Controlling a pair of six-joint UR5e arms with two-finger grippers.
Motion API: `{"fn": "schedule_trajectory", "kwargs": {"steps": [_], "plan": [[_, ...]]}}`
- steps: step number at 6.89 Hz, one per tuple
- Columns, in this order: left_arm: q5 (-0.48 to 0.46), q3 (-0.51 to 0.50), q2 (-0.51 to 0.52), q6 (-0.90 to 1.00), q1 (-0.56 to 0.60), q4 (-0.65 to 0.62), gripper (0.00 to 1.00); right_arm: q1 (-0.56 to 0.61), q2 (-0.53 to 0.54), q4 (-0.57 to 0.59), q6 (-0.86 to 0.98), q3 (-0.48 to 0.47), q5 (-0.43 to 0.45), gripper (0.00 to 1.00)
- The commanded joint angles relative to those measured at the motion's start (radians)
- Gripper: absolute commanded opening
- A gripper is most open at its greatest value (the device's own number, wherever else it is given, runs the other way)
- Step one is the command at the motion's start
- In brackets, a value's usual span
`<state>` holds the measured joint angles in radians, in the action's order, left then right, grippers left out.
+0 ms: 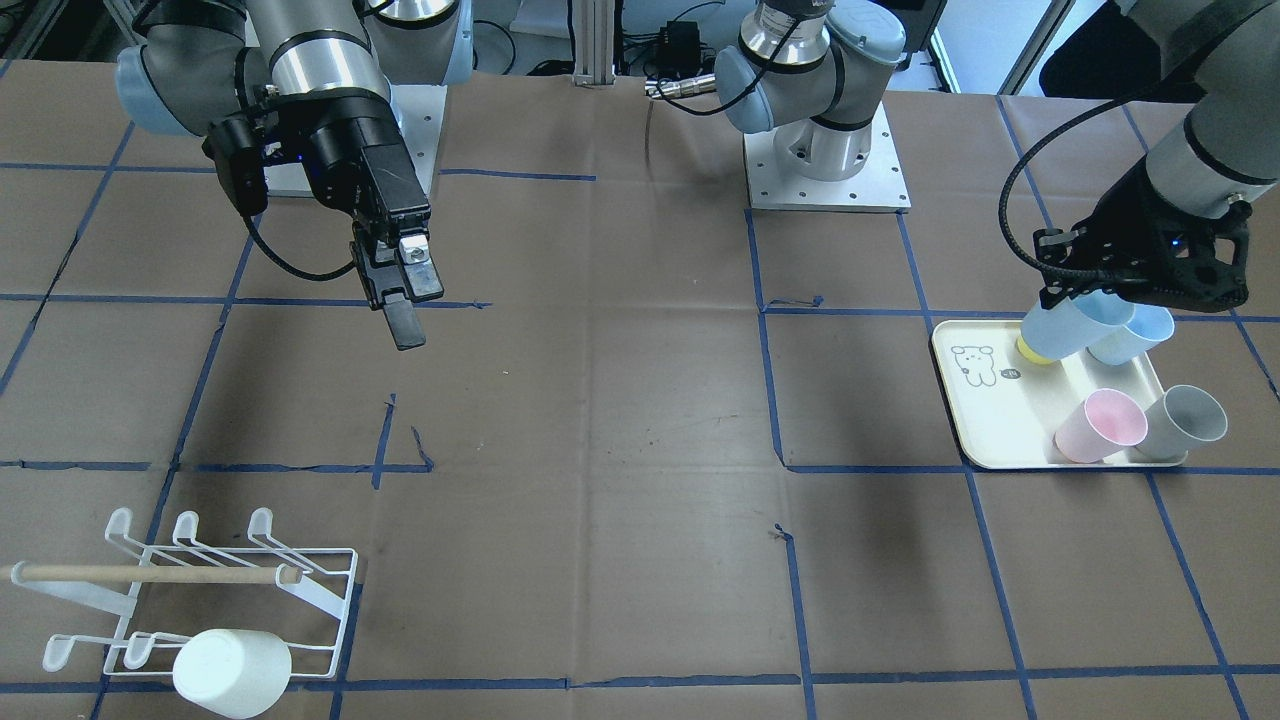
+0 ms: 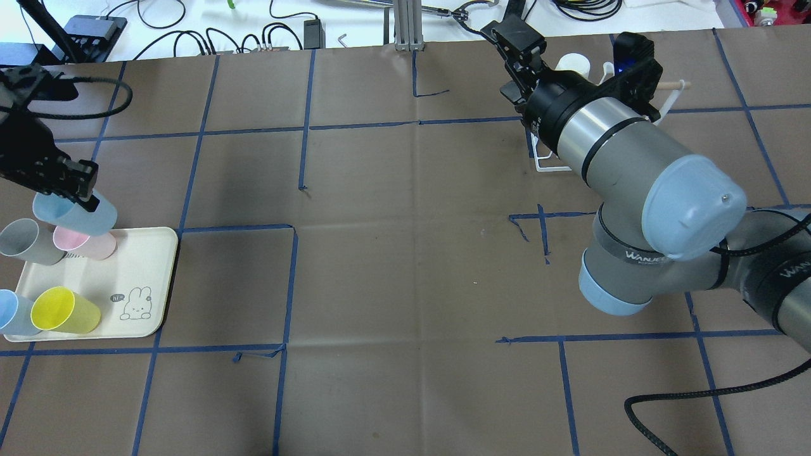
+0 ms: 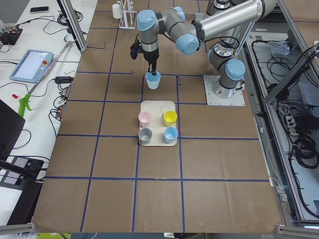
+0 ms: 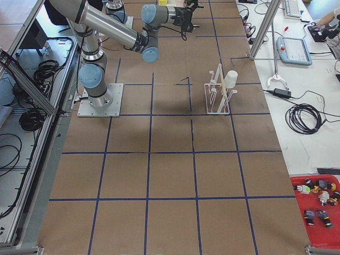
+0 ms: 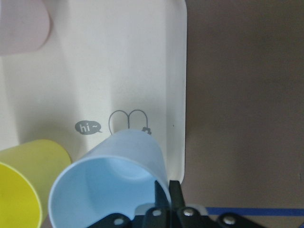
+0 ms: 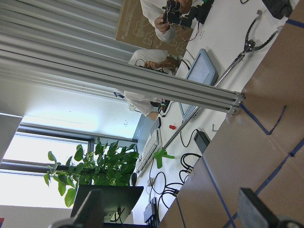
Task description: Transfer IKEA cup to right arm and place on rack
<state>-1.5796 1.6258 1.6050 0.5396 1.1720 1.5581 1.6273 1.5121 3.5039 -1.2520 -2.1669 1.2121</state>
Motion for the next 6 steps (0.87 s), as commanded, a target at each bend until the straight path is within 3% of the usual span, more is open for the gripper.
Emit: {"fn": "schedule_trajectory", "kwargs": {"steps": [1,2,4,6], "plan": [[0.215,-0.145,0.055,-0.013,0.069,0.039,0.00,0.002,-0.051,0.134,-0.119,-0.002,-0.008,1.00],[0.339,-0.144,0.047,-0.018,0.080,0.024,0.00,0.003,-0.061,0.142,-0.204,-0.002,-0.008,1.00],[0.610,-0.110,0.041,-0.033,0.109,-0.177,0.00,0.005,-0.064,0.142,-0.347,-0.002,-0.006,1.00],[0.819,-0.004,0.055,-0.041,0.156,-0.484,0.00,0.003,-0.079,0.135,-0.348,-0.001,0.006,1.00]]}}
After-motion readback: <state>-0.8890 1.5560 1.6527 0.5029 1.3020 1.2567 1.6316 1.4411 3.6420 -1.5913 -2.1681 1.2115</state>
